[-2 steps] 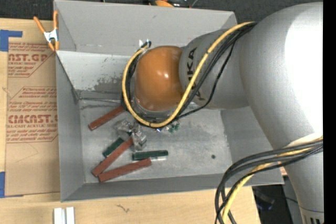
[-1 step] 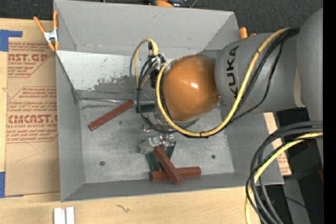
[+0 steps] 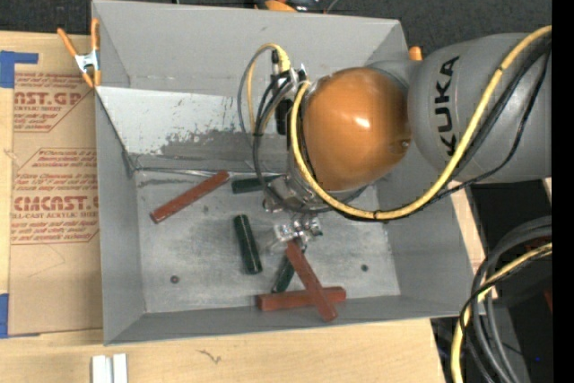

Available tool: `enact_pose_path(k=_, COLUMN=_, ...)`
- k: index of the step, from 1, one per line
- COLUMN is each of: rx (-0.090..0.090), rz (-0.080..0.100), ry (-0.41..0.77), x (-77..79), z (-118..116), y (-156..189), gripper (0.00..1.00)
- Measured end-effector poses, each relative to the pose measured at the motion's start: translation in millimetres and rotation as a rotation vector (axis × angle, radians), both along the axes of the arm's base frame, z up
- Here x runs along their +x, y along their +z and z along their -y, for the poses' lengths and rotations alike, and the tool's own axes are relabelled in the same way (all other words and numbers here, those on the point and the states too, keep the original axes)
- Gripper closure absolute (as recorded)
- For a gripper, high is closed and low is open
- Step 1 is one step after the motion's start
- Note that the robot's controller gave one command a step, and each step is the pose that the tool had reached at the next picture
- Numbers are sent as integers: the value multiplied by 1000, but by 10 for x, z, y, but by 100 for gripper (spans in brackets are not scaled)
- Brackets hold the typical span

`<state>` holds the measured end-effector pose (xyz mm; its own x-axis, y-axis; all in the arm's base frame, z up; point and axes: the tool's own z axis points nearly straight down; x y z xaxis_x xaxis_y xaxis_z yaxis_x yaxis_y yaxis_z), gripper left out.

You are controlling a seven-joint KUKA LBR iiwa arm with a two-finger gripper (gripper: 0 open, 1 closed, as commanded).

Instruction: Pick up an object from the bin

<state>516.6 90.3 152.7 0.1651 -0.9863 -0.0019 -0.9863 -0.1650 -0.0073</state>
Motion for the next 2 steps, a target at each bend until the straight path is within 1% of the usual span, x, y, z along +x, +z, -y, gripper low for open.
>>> enact_pose_path(k=1, rx=-2, rz=-7, ry=19, x=-223, z=134, y=189, gripper=100)
enact_pose_path(k=2, rx=-5, rz=-2, ry=56, x=-264, z=948, y=894, gripper=100)
